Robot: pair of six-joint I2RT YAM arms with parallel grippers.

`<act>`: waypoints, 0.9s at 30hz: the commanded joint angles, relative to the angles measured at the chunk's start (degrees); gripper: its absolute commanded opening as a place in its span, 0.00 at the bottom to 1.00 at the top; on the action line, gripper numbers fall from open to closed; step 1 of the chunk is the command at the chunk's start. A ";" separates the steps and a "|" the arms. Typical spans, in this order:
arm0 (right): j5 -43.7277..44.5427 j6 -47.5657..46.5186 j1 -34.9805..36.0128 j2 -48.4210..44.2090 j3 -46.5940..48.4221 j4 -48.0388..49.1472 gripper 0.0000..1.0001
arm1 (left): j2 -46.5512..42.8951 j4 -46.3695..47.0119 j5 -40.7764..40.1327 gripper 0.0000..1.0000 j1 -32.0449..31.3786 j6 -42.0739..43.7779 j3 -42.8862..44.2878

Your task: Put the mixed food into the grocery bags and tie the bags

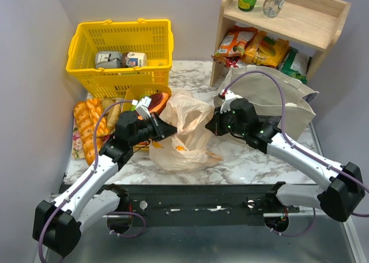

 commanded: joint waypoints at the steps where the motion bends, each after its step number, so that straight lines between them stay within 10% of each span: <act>1: 14.93 -5.18 0.07 -4.28 3.15 -12.30 0.02 | 0.43 -2.24 -0.80 0.00 0.62 -0.38 -0.64; 15: 19.71 -14.68 -3.71 -4.75 7.01 -29.28 0.01 | 4.39 -11.63 -0.87 0.01 1.06 10.57 5.49; 17: 19.96 -15.38 -3.71 -4.48 8.77 -30.76 0.01 | 3.69 -18.04 -4.20 0.21 1.06 15.07 8.83; 21: 23.29 -18.37 -3.89 -4.92 12.38 -33.50 0.01 | 0.97 -26.31 -16.42 0.91 1.41 24.21 17.01; 27: 21.64 -20.92 -5.47 -4.83 15.64 -34.56 0.02 | 2.37 -33.26 -27.50 0.99 5.09 32.49 26.34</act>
